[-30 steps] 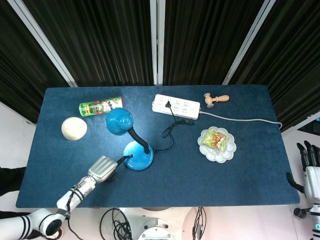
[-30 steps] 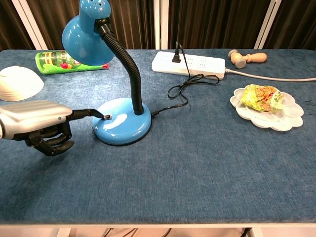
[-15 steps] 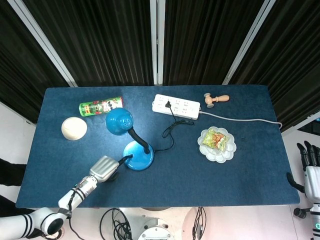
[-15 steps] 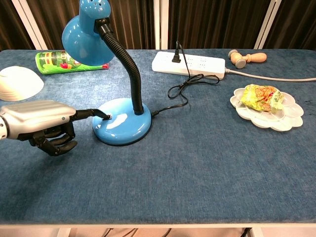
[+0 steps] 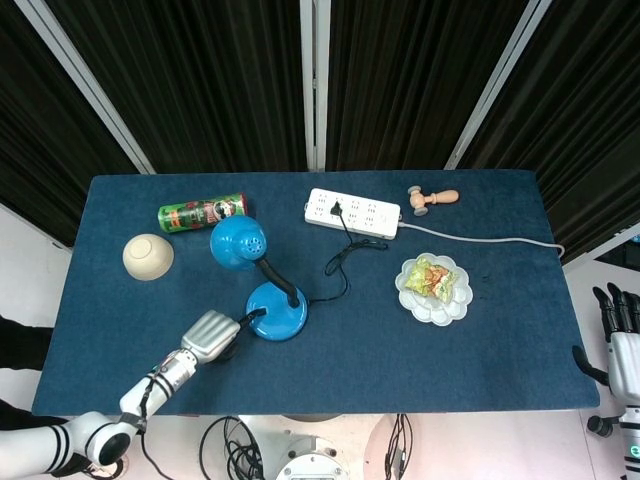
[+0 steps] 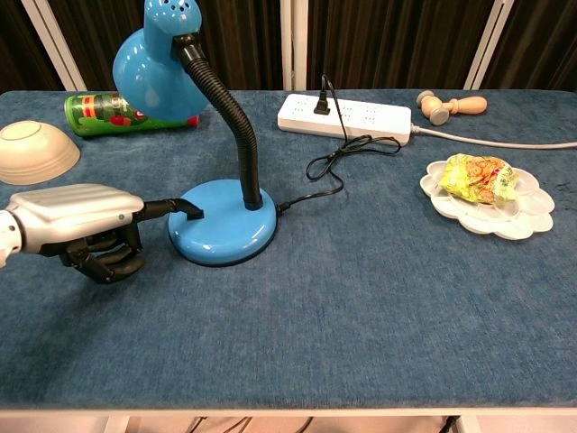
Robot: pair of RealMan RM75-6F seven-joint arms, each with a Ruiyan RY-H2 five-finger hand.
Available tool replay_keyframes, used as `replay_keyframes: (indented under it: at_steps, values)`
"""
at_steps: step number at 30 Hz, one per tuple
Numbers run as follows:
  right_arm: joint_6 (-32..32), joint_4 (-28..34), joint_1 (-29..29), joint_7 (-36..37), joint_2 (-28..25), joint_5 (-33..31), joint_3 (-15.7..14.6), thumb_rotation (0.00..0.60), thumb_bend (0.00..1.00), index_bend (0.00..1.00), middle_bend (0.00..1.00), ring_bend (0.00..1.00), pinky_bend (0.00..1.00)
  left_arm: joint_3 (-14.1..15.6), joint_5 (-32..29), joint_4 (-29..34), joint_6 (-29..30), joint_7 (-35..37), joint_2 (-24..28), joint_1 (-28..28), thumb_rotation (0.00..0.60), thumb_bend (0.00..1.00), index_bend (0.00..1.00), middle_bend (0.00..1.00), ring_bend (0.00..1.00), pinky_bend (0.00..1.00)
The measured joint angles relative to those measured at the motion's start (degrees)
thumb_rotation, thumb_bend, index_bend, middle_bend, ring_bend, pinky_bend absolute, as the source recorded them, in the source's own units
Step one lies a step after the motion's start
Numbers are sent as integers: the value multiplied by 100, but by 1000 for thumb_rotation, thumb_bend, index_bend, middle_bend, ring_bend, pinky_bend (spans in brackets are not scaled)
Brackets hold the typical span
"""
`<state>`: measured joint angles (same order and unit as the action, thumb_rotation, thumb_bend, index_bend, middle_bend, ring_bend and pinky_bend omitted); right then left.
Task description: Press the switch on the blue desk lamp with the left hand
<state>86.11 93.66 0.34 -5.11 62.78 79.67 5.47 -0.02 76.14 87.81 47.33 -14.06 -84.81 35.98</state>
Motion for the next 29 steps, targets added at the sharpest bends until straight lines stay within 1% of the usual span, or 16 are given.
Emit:
replay_keyframes:
  at_steps: [5,9,10,12,13,14,15,17,18,19,20,21,23,26,29]
  values:
    - [52,28,-8,3,-18,15,16,600,228,0,0,0,0,-22,34,64,217,-2,71,-46,600,537,59,843,863,939]
    - [107,55,-21,18,-42,41,32,600,236,0,0,0,0,-35,190,213,676,98,261,-205,600,520,103,837,861,935]
    - [116,61,-25,23,-47,48,33,600,237,0,0,0,0,-35,245,230,820,127,305,-259,600,504,123,834,860,933]
    - [118,63,-27,20,-47,54,28,600,238,0,0,0,0,-29,388,247,1228,196,411,-420,600,436,160,820,850,921]
    - [115,60,-27,13,-43,55,23,600,238,0,0,0,0,-26,450,246,1430,227,457,-502,600,375,181,792,826,899]
    - [112,57,-27,8,-38,55,21,600,238,0,0,0,0,-26,507,238,1646,257,500,-592,600,317,196,745,775,861]
    - [111,53,-27,5,-31,55,20,600,238,0,0,0,0,-29,578,212,1954,287,553,-722,600,282,202,697,719,820]
    - [117,38,-27,2,-10,60,18,600,239,0,0,0,0,-40,663,127,2449,285,618,-942,600,168,185,428,386,561]
    - [121,31,-28,-4,-4,67,16,600,239,0,0,0,0,-51,685,42,2785,227,661,-1118,600,122,163,284,222,397]
    - [122,27,-28,-14,-3,76,11,600,239,0,0,0,0,-60,680,-20,3020,143,697,-1264,600,84,134,156,95,244]
    - [121,26,-27,-25,-6,85,6,600,239,0,0,0,0,-71,654,-65,3224,28,737,-1412,600,58,103,54,12,103]
    - [120,24,-24,-38,-10,99,2,600,240,0,0,0,0,-84,593,-97,3423,-149,801,-1597,600,54,82,14,0,35]
    - [124,18,-17,-85,-25,145,-10,600,241,0,0,0,0,-100,504,-102,3560,-393,884,-1781,600,52,65,0,0,2]
    - [161,15,-4,-163,-27,223,-16,600,241,0,0,0,0,-109,379,-98,3579,-465,1072,-1917,600,30,58,0,0,0]
    - [179,33,7,-229,-3,252,-19,600,240,0,0,0,0,-91,329,-106,3575,-111,1279,-2068,600,1,54,0,0,0]
